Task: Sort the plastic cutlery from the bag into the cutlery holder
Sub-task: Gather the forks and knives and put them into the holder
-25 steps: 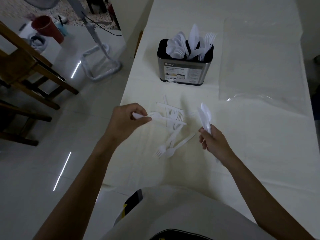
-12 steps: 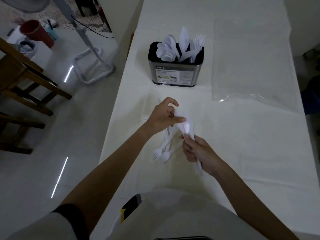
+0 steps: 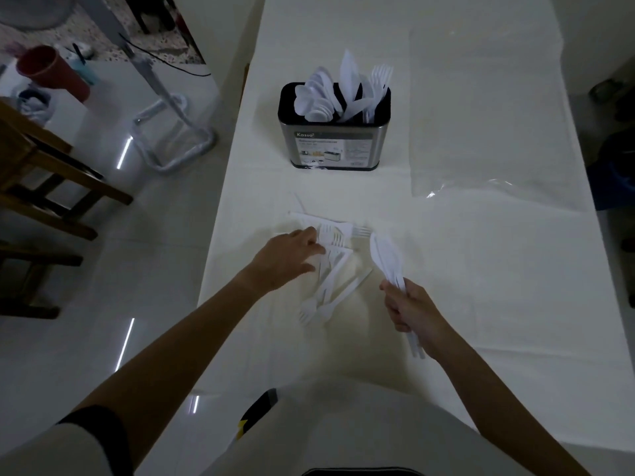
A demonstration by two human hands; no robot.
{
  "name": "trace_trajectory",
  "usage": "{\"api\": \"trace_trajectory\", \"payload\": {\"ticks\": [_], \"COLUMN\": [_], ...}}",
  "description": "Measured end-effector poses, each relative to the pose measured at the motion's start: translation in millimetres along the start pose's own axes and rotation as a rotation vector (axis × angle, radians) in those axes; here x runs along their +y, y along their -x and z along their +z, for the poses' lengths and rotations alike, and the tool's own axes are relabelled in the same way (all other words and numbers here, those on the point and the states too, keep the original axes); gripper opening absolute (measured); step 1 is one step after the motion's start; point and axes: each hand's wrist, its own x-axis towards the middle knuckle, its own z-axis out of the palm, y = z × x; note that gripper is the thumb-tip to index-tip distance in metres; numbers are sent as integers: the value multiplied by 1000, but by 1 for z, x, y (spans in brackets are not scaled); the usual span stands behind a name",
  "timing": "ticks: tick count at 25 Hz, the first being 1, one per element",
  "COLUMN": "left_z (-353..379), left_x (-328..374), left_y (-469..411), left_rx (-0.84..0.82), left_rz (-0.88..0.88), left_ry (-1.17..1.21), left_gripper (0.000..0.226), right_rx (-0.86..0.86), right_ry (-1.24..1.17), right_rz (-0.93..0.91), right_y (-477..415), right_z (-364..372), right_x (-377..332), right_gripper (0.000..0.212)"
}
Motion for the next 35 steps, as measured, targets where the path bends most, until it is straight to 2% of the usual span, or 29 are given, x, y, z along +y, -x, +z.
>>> {"api": "trace_trajectory", "payload": {"ticks": [5, 9, 12, 14, 16, 19, 22, 24, 26, 29, 31, 35], "left_z": [-4, 1, 1, -2, -12, -35, -57, -63, -60, -51, -46, -46], "left_x": [1, 0, 0, 4, 16, 39, 64, 75, 81, 85, 85, 82], "left_y": [-16, -18, -18, -18, -16, -14, -18, -22, -23, -24, -25, -25], "left_rx": [-34, 43, 108, 221, 346, 481, 620, 552, 467, 430, 397, 287], "left_rz": [24, 138, 210, 267, 206, 10, -204, -285, -316, -349, -354, -252], "left_ry": [32, -78, -121, -90, 105, 469, 979, 1268, 1358, 1392, 1330, 1294], "left_gripper": [27, 12, 10, 11, 10, 10, 14, 18, 20, 22, 23, 38], "right_rx": [40, 72, 84, 85, 88, 105, 97, 17, -98, -220, -277, -322], "right_ry": [19, 11, -14, -20, 0, 14, 0, -41, -118, -225, -254, -238], "right_rz": [-9, -17, -14, -32, -77, -150, -203, -225, -206, -167, -172, -145], "right_y": [0, -1, -2, -2, -4, -5, -6, -5, -1, 8, 10, 12], "right_z": [-2, -3, -3, -4, -5, -8, -10, -10, -6, 3, 7, 8], "right_x": [-5, -4, -4, -6, -9, -14, -21, -27, -33, -35, -31, -30], "right_gripper": [11, 11, 13, 14, 15, 13, 17, 24, 27, 25, 26, 22]}}
